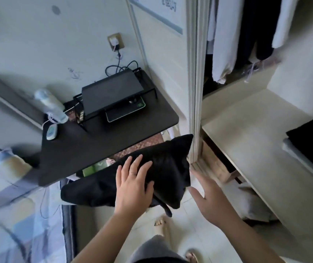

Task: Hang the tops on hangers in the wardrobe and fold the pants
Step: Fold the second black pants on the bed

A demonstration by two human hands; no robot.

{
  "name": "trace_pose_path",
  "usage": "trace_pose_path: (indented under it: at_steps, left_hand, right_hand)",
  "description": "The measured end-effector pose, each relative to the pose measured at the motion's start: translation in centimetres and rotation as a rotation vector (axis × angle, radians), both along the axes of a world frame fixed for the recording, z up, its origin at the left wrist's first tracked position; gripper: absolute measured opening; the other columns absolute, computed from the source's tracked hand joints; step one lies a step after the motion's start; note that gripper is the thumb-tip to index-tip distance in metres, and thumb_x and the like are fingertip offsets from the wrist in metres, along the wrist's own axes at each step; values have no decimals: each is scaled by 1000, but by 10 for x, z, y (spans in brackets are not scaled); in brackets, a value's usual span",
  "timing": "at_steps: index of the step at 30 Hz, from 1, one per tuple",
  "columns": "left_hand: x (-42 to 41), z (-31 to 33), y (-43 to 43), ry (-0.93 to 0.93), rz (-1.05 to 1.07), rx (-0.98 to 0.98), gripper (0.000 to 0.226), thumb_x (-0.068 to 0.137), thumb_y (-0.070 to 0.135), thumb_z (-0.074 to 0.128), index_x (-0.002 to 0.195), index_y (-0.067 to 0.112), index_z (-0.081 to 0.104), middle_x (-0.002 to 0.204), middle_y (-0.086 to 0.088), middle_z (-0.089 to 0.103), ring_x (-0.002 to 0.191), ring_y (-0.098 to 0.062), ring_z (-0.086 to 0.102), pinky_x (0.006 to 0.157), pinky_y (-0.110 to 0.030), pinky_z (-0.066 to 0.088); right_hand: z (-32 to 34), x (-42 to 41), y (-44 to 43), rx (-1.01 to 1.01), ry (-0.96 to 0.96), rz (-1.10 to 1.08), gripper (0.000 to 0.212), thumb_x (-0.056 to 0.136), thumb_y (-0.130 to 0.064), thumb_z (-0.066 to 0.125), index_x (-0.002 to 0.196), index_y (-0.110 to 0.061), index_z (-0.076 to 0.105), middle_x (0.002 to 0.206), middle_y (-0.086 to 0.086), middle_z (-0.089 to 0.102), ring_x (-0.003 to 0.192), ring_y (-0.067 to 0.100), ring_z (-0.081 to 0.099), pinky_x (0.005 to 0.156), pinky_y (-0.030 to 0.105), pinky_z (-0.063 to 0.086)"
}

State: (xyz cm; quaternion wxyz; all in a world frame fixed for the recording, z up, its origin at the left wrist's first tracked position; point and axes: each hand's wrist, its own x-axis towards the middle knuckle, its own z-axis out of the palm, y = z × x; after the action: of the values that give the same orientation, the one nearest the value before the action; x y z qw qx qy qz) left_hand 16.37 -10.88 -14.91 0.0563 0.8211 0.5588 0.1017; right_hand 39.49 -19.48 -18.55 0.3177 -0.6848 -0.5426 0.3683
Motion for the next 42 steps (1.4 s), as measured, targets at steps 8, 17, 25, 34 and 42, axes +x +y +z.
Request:
trace_pose_path:
  at_steps: [8,17,25,34,42]
  left_hand:
    - [-104,1,16,-62,537,-2,58,89,41,70,141,29,50,143,3,53,140,-24,38,118,-48,26]
    - [-117,-27,6,-948,1092,-112,116,74,38,87,158,36,6,167,0,9,143,-24,36,101,-30,32]
    - [-142,-32,-11,-1143,1012,-680,47,80,43,82,117,17,66,102,3,73,94,-18,68,75,-32,53]
    - [-237,-8,-45,-1263,792,-418,17,94,41,66,96,26,75,91,9,78,92,-14,75,85,-37,60]
    - [-393,65,-84,-1764,629,-301,23,98,18,64,120,17,70,118,-13,73,109,-31,71,93,-47,58]
  right_hand:
    - [-3,-73,43,23,95,146,81,96,-35,61,159,-34,11,164,-13,20,151,6,18,122,33,23]
    - [-15,-156,100,-250,497,-193,105,77,-45,82,154,-13,18,147,4,47,130,22,50,105,30,40]
    - [-24,-171,113,-197,343,-320,25,94,-33,67,92,-8,61,95,9,70,96,31,70,88,50,56]
    - [42,-223,73,62,257,-209,35,91,-25,52,58,-21,40,66,6,58,57,12,47,61,33,39]
    - [124,-377,60,190,296,176,37,95,-18,54,65,-5,36,64,3,54,50,4,39,45,13,31]
